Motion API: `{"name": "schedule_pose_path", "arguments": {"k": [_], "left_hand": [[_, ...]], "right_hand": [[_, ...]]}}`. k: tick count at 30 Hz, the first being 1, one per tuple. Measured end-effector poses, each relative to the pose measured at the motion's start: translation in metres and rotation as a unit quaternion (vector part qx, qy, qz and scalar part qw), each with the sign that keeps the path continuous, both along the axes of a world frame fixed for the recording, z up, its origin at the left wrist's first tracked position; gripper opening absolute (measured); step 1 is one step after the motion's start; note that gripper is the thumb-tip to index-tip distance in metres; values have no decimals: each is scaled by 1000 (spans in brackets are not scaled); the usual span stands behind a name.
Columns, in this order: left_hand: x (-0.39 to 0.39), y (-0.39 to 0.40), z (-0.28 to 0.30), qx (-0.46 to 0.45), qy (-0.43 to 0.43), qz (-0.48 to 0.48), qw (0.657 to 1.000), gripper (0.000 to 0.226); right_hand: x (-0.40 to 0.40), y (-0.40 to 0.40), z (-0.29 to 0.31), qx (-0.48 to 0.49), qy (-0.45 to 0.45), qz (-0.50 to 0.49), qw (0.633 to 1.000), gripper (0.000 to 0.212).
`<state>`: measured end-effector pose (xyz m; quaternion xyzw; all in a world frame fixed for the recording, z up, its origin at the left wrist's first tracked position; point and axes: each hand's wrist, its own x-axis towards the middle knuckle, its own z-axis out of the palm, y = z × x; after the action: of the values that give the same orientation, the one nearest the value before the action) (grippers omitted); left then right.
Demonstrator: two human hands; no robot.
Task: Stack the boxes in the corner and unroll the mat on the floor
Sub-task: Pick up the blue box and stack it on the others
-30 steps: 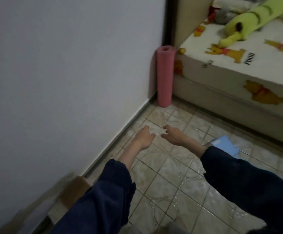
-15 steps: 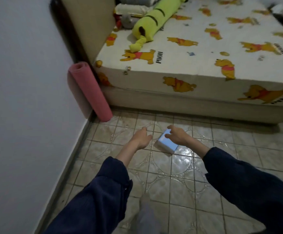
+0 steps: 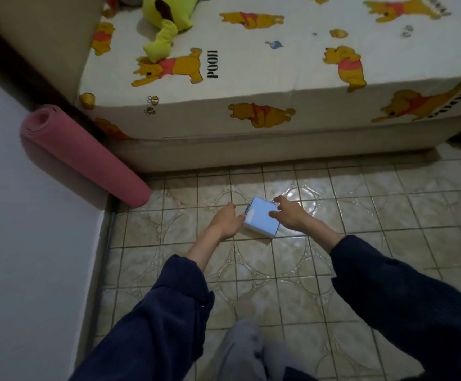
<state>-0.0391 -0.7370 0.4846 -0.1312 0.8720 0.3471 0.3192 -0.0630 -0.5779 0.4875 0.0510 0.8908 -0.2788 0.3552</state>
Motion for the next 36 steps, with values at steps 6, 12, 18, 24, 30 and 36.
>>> {"name": "schedule_pose_path", "arguments": {"k": [6,12,18,24,30,36], "left_hand": [[-57,4,-89,3,-29,-18,999,50],[-102,19,-211,20,-52,-21,998,42],[-143,27,-354,11,-55,-28,998,44],[-170,40,-485,0,-42,-19,999,42],[-189,58,-575,-17,-18,-7,1000,56],[-209,70,-628,20,29,23,999,57]], "right_hand": [[-36,16,-93,5,-47,-56,997,55],[-71,38,-222,1,-81,-117,990,57],[-105,57,-367,-4,-72,-175,982,57],[-116,71,-503,-6,-60,-224,973,59],[-125,77,-592,-26,-2,-306,952,58],[-137,76,-641,-105,58,-402,908,56]]}}
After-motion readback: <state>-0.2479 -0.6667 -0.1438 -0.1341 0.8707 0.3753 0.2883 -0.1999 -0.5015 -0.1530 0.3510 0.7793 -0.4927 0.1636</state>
